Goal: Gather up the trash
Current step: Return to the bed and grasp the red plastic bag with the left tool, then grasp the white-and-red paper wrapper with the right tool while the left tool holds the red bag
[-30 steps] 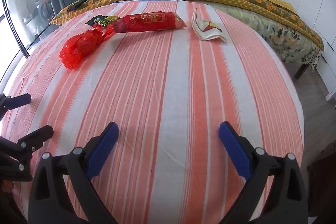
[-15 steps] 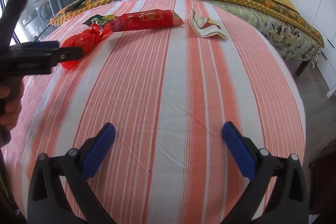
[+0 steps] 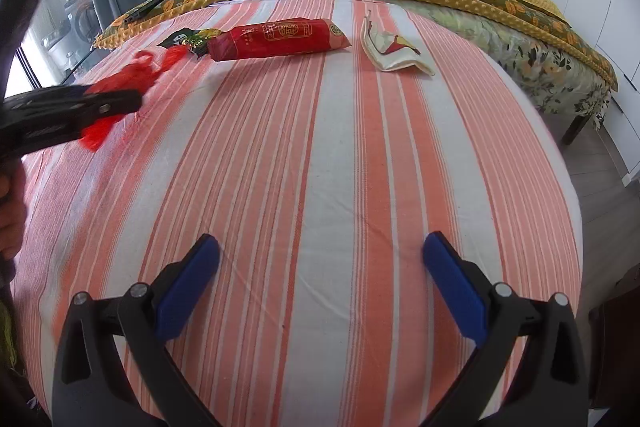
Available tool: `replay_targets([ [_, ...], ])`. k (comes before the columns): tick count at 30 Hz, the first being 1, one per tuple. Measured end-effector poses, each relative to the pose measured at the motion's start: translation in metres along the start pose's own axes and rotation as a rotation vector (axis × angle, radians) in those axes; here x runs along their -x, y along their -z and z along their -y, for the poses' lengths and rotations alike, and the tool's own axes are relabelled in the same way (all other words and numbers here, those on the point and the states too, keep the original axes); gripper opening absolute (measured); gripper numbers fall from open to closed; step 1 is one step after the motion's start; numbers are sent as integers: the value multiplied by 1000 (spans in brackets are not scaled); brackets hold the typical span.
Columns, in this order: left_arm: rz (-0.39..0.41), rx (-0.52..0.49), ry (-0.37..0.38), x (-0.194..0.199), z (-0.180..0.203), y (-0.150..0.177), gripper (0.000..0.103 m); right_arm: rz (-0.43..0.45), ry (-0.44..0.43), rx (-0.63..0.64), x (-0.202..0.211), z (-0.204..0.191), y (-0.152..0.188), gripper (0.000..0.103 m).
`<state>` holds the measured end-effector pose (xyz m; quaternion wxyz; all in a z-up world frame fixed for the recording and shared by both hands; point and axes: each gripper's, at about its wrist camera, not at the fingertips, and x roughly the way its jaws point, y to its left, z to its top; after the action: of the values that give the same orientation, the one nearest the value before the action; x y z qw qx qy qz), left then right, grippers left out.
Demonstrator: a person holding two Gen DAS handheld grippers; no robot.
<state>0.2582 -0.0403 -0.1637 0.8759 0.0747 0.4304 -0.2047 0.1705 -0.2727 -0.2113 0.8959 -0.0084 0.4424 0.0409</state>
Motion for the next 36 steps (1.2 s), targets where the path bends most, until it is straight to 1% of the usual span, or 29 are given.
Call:
replay_targets([
  [4,-9,18,10,22,-4,27,45,0,0,0,0,0,0,98],
  [7,-11,31,12,29,-4,41,48,0,-1,-1,0,0,0,98],
  [8,-12,34,7,29,-4,45,53,0,0,0,0,0,0,98],
  [9,-10,38,-1,29,-5,47,64,0,-2,-1,0,0,0,98],
  [11,-11,39,-30,26,-7,52,77,0,-6,-3,0,1,0,98],
  [13,-30,36,-42,21,-9,57,79,-3,-14,5,1,2,-2,98],
  [14,-39,36,-41,19,-10,58,82,-1,-19,-2,1,4,-3,98],
  [17,-33,14,-59,17,-9,62,86,22,-1,-47,4,19,-15,98],
  [19,-33,8,-64,16,-8,63,88,39,20,-56,3,30,-31,92],
  [21,-35,14,-61,15,-9,62,90,49,14,-48,0,37,-51,70],
  [24,-37,14,-61,14,-9,62,92,53,-5,-23,-13,36,-83,62],
  [26,-38,15,-62,13,-9,62,92,60,8,4,-24,32,-102,59],
  [27,-38,16,-60,13,-10,62,92,60,18,18,-33,29,-113,56],
  [28,-38,16,-60,13,-10,62,92,59,26,23,-40,27,-120,54],
  [31,-38,15,-58,13,-10,62,92,57,43,1,-58,30,-138,50],
  [32,-38,15,-58,13,-10,62,93,50,45,-2,-63,31,-141,41],
  [33,-39,15,-58,13,-10,62,93,35,36,-8,-69,33,-142,26],
  [35,-39,15,-57,13,-10,62,93,23,25,-9,-71,35,-141,13],
  [36,-39,15,-57,13,-10,62,93,31,20,-3,-67,35,-139,6],
])
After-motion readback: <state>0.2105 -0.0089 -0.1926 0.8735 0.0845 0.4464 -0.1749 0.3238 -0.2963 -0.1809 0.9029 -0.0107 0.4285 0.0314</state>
